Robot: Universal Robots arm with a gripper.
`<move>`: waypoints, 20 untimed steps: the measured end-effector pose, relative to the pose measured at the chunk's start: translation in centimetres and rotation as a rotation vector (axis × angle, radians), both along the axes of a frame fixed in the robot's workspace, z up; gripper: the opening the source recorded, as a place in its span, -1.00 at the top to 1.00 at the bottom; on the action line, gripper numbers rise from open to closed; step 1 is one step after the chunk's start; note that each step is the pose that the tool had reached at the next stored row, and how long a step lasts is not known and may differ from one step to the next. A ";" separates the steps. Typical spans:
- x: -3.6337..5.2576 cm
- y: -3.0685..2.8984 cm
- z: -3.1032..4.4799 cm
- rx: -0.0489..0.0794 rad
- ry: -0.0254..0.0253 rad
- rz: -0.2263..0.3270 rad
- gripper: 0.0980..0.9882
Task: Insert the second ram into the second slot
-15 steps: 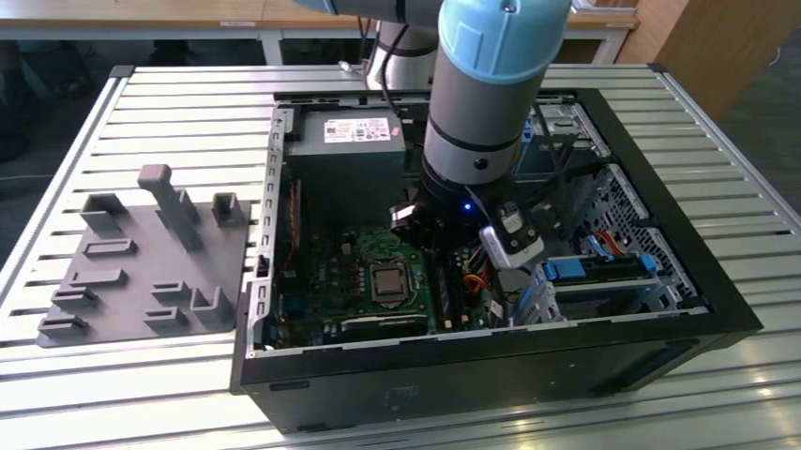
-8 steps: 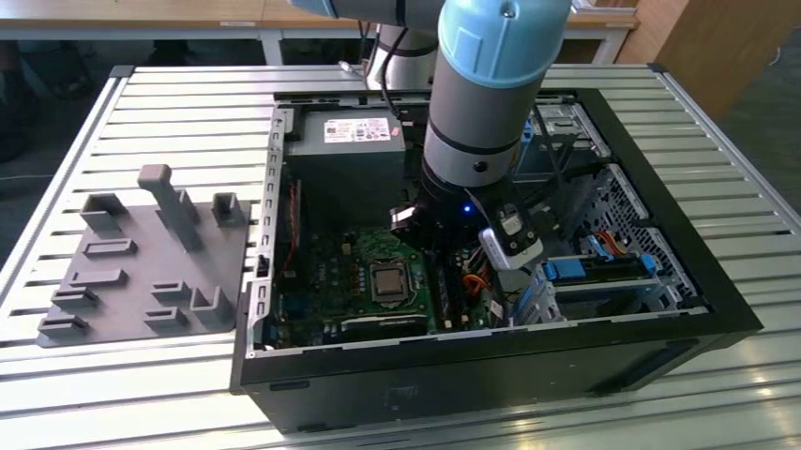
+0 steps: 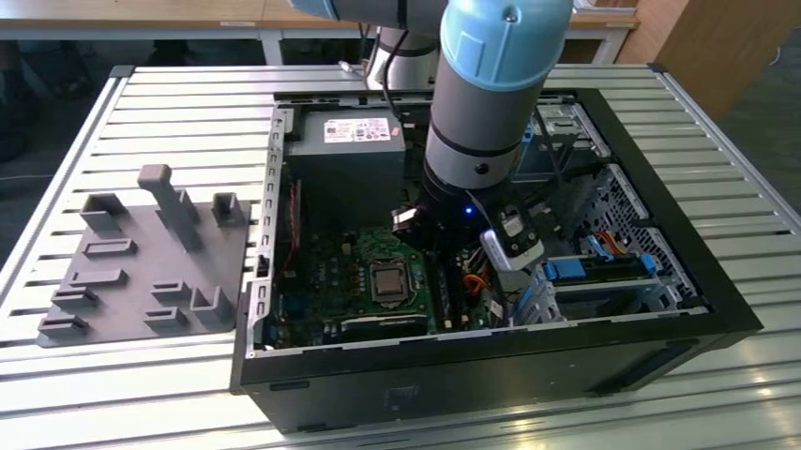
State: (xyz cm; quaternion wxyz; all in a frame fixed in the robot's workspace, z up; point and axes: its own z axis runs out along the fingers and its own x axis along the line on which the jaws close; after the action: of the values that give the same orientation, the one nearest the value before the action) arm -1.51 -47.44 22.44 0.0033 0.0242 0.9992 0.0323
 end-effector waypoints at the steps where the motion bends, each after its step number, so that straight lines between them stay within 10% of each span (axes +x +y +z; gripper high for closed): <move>1: 0.02 0.00 -0.06 0.000 0.0004 0.001 0.91; 20: 0.06 0.13 -0.65 0.001 0.0017 0.014 0.91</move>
State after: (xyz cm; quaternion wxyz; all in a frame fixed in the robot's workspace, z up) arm -1.44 -47.30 21.78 0.0022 0.0174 0.9993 0.0329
